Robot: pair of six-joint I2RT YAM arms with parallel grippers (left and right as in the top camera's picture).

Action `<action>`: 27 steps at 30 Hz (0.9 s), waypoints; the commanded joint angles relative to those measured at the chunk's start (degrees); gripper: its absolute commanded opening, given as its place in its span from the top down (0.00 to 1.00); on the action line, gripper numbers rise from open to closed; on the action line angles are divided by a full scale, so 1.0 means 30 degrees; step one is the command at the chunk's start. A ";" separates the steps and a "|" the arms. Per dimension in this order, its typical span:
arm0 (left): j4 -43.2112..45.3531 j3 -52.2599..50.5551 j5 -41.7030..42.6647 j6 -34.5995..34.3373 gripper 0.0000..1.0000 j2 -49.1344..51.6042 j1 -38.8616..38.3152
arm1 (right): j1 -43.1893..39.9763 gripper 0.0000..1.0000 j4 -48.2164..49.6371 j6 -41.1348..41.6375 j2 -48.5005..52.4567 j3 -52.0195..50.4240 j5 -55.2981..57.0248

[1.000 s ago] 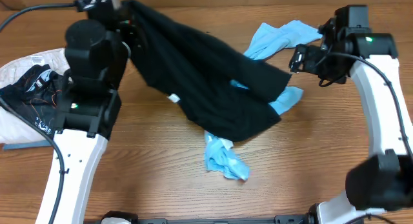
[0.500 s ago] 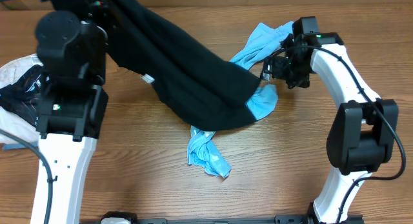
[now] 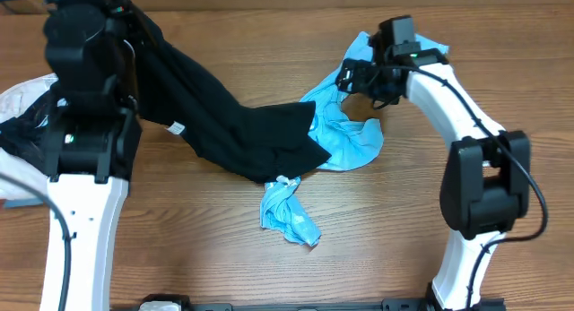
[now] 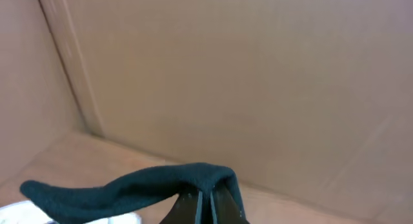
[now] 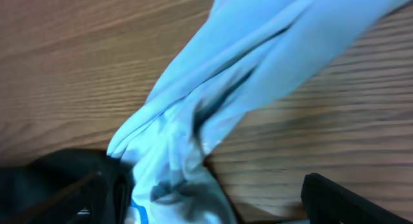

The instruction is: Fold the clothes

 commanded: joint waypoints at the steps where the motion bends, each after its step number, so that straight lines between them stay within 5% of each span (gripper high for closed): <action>1: -0.0342 0.0568 -0.0255 0.0357 0.96 0.0612 0.0087 | 0.0561 0.00 0.0240 0.0386 0.0831 0.0051 0.0044; 9: -0.1370 0.0554 -0.0248 0.0357 0.96 0.0765 0.0087 | 0.1443 0.02 0.1173 0.0605 0.2747 0.0051 0.0102; 13: -0.1821 0.0554 -0.0248 0.0357 0.96 0.0765 0.0087 | 0.1719 0.45 0.1479 0.0597 0.3359 0.0051 0.0284; 16: -0.2106 0.0554 -0.0248 0.0357 0.96 0.0765 0.0087 | 0.1668 0.95 0.1035 0.0801 0.3337 0.0080 0.1209; 27: -0.2368 0.0554 0.0321 0.0357 0.96 0.0765 0.0087 | -0.2412 0.96 -0.7089 0.1137 0.1064 0.4233 1.0404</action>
